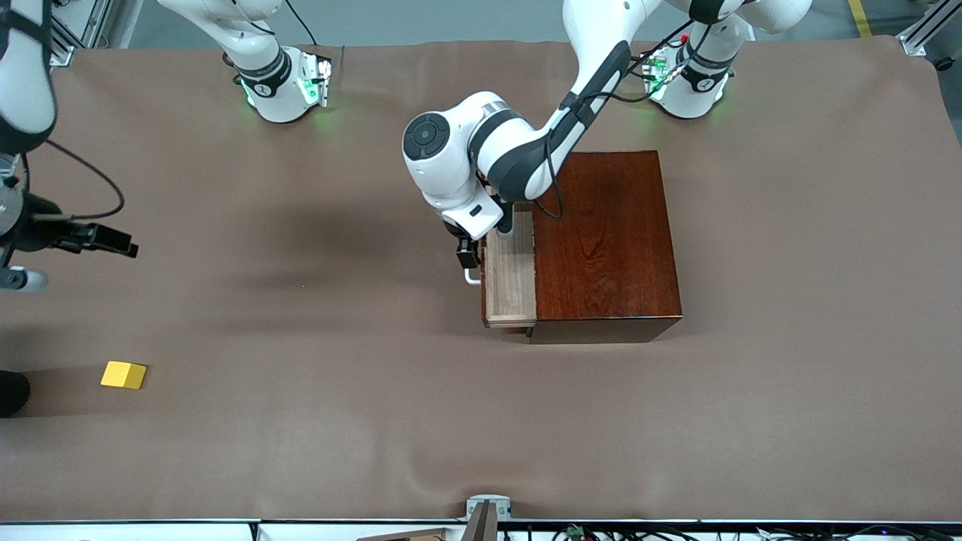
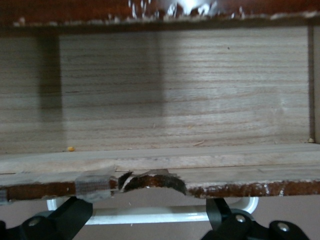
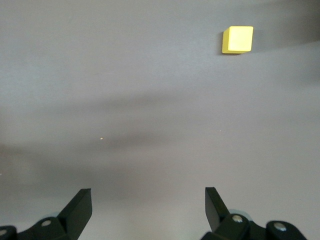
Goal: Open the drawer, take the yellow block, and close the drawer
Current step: 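Push the drawer shut with the left gripper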
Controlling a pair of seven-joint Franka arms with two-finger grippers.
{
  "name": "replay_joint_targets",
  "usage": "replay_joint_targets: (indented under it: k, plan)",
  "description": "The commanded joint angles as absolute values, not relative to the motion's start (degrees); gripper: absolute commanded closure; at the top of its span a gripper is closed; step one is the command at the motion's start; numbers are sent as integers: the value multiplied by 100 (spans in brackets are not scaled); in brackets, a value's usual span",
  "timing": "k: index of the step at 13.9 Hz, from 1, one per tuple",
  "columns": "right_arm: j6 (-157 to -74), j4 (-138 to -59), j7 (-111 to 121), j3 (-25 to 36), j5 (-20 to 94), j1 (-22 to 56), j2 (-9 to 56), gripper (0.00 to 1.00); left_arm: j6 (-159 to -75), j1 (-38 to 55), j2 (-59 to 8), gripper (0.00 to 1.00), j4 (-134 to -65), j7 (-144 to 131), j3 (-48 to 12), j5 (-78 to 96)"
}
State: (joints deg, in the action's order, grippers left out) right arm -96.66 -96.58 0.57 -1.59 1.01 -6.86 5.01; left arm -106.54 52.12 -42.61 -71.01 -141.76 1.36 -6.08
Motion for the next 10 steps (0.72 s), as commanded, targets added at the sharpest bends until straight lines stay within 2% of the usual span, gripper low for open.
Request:
replay_joint_targets:
  k: [1, 5, 10]
  plan:
    - [-9686, -9976, 18, -114, 167, -589, -8, 0, -10178, 5177, -4201, 0, -7269, -13992, 614, -1063]
    - [-9177, -9905, 18, -105, 158, -589, -298, 0, -9906, 5177, -4219, 0, -7269, -14018, 668, -1485]
    - [-9123, -9783, 70, -105, 141, -589, -395, 0, -9712, 5142, -4245, 0, -7277, -14019, 825, -1679]
